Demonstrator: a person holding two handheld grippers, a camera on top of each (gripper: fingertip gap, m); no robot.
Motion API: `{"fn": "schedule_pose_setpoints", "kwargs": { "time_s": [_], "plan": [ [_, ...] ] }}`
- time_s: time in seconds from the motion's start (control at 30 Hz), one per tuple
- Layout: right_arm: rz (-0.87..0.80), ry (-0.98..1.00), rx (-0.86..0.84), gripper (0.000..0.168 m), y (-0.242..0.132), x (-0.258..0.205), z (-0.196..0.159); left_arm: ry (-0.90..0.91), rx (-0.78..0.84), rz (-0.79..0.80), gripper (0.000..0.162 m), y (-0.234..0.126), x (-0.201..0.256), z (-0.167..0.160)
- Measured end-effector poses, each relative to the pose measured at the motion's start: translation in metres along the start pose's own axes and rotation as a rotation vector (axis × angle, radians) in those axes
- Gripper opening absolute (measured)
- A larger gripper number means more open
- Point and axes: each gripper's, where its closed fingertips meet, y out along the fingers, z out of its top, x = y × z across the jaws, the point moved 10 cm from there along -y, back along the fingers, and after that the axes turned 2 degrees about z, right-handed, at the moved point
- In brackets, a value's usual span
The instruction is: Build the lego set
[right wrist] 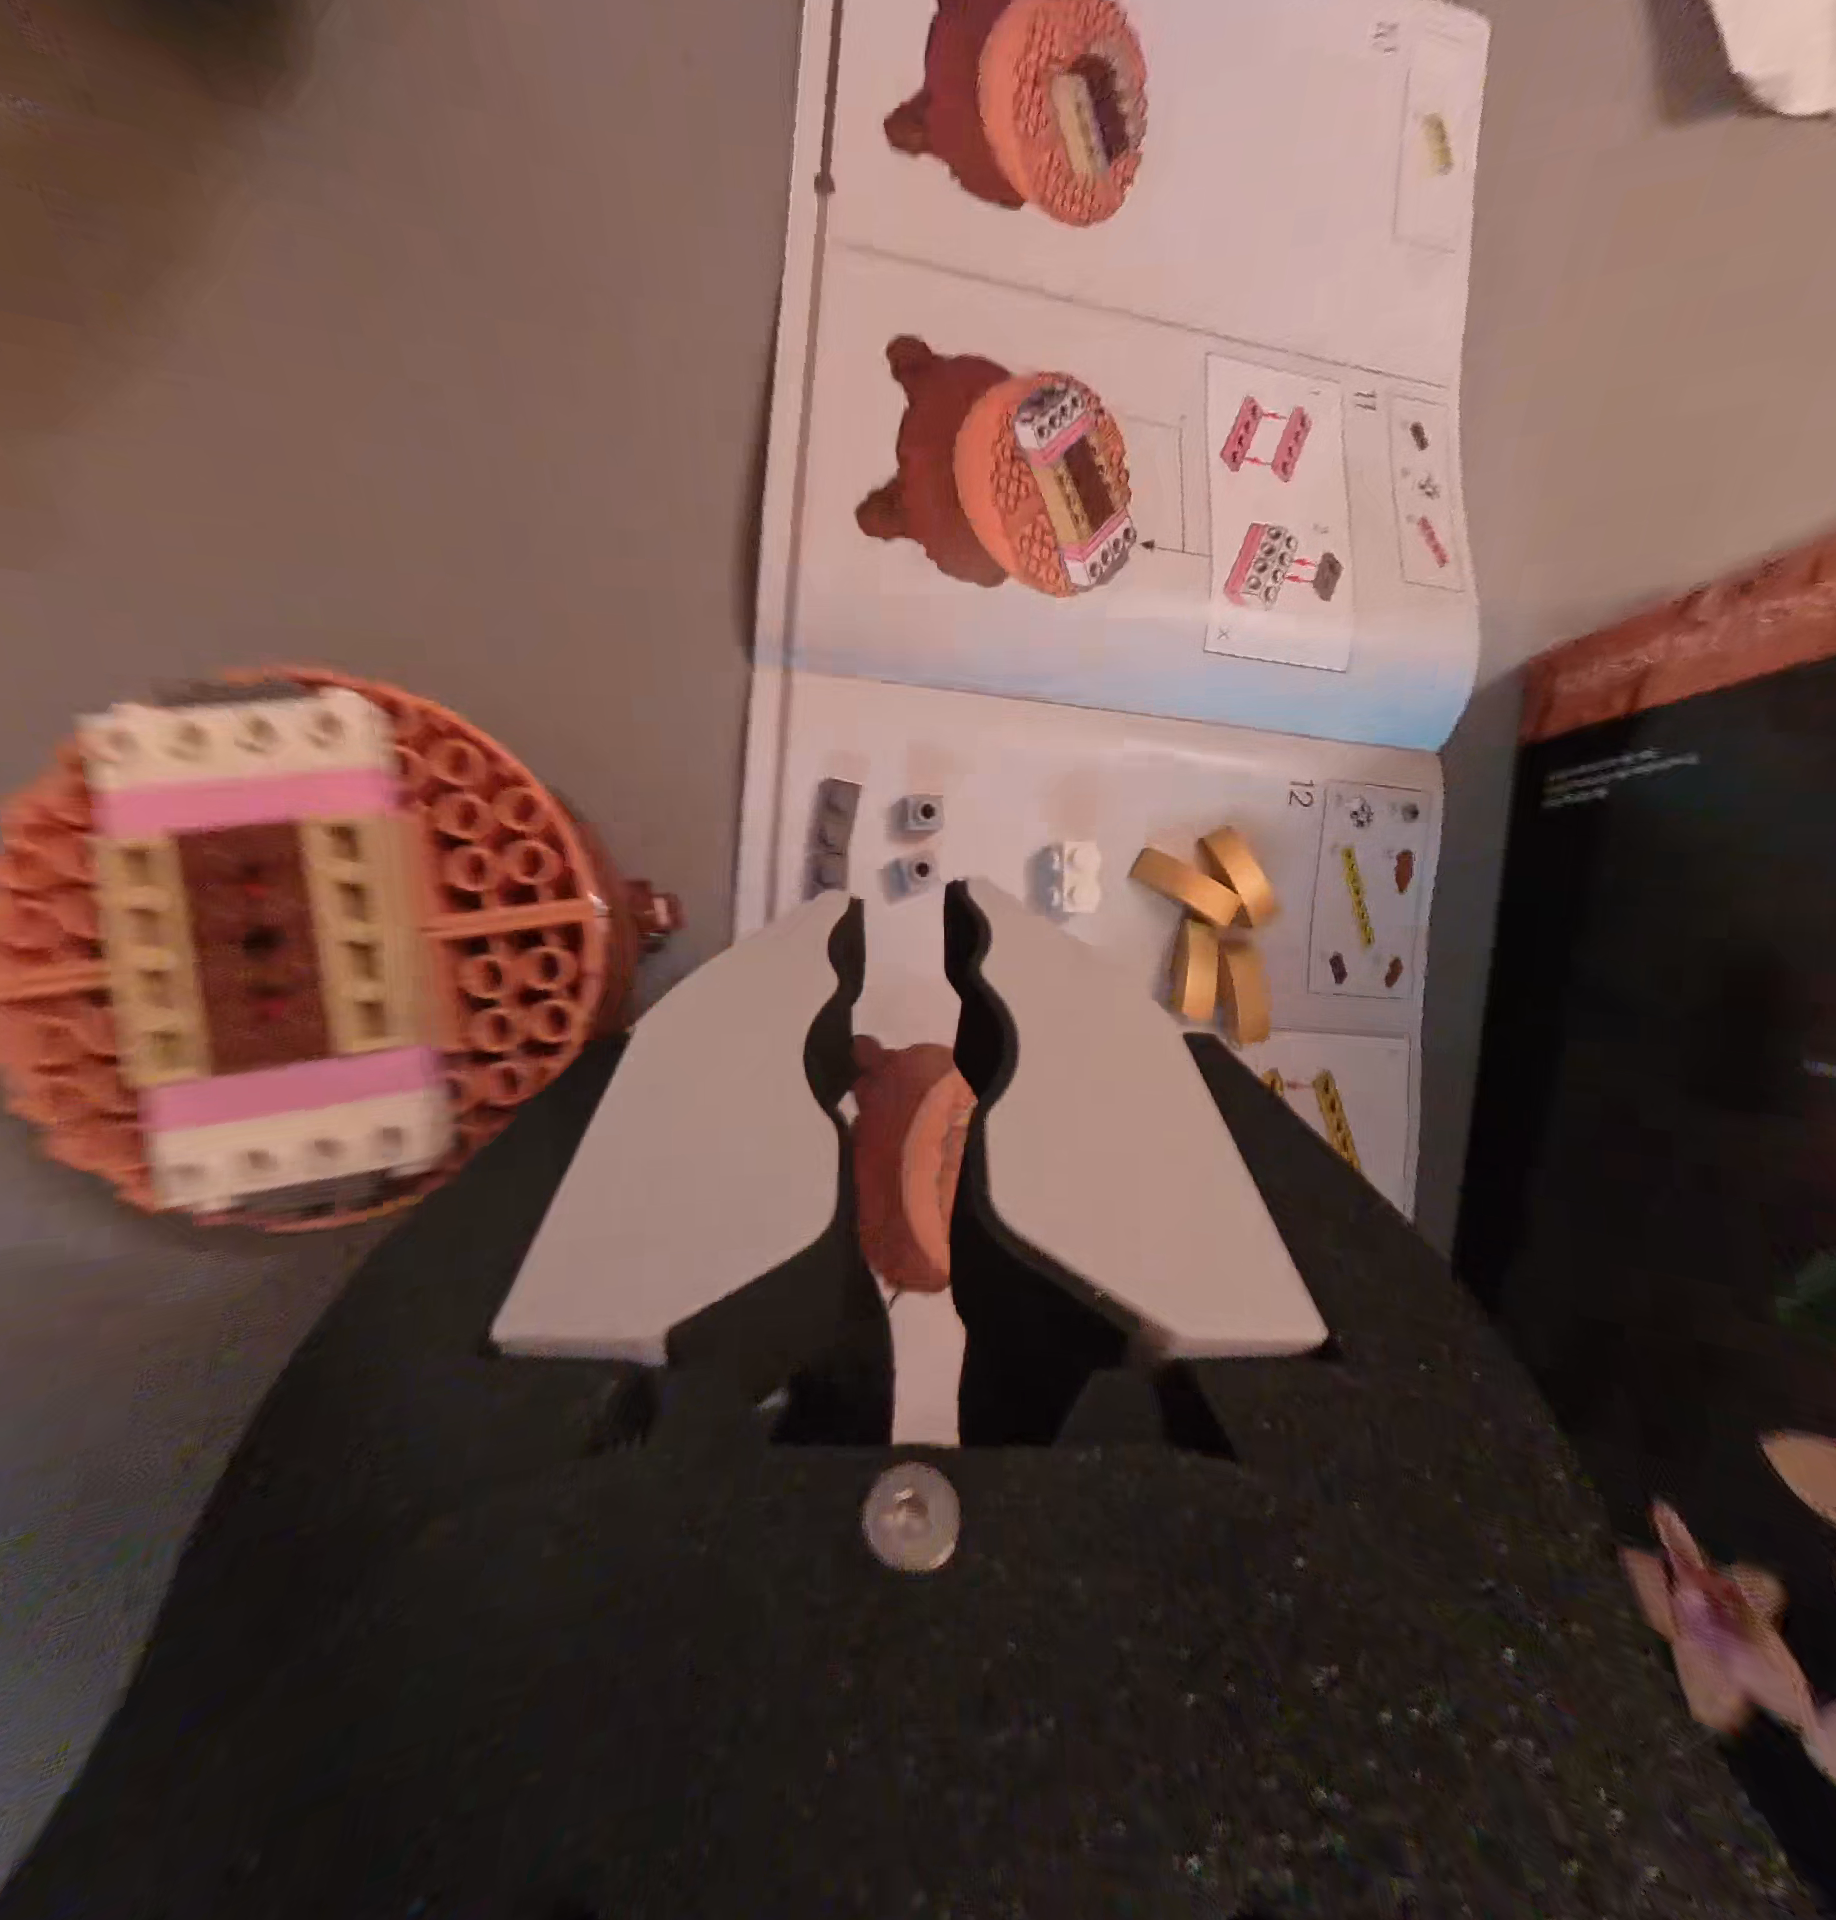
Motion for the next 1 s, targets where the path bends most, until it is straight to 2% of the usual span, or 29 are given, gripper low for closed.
{"fn": "schedule_pose_setpoints", "kwargs": {
  "time_s": [0.1,0.27,0.37,0.53,0.6,0.7,0.8,0.87,1.0],
  "plan": [
    [0.081,0.013,-0.015,0.018,0.02,0.013,-0.011,-0.007,0.004,-0.008,0.007,0.0,-0.001,0.0],
    [0.135,0.006,0.057,0.014,0.027,0.017,-0.01,-0.013,0.0,-0.021,0.007,0.001,-0.001,0.0],
    [0.119,-0.007,-0.001,0.014,0.034,0.017,-0.013,-0.021,0.012,-0.024,0.007,0.0,-0.002,0.0],
    [0.096,-0.005,-0.006,0.008,0.034,0.016,-0.009,-0.003,0.013,-0.016,0.007,0.0,-0.001,0.0],
    [0.079,0.042,0.012,0.008,0.021,0.015,0.004,0.025,0.015,-0.009,0.007,0.001,0.001,0.0],
    [0.082,0.088,0.078,0.007,-0.008,-0.003,0.041,0.087,0.012,0.01,0.007,0.001,0.005,0.0],
    [0.198,0.099,0.163,0.007,-0.027,-0.036,0.087,0.127,-0.001,0.016,0.007,0.003,0.008,0.0],
    [0.209,0.065,0.122,0.007,-0.029,-0.053,0.107,0.153,-0.022,0.012,0.007,0.004,0.01,-0.001],
    [0.188,0.041,-0.01,0.007,-0.025,-0.066,0.124,0.243,-0.072,0.014,0.007,0.007,0.018,-0.004]
  ]
}}
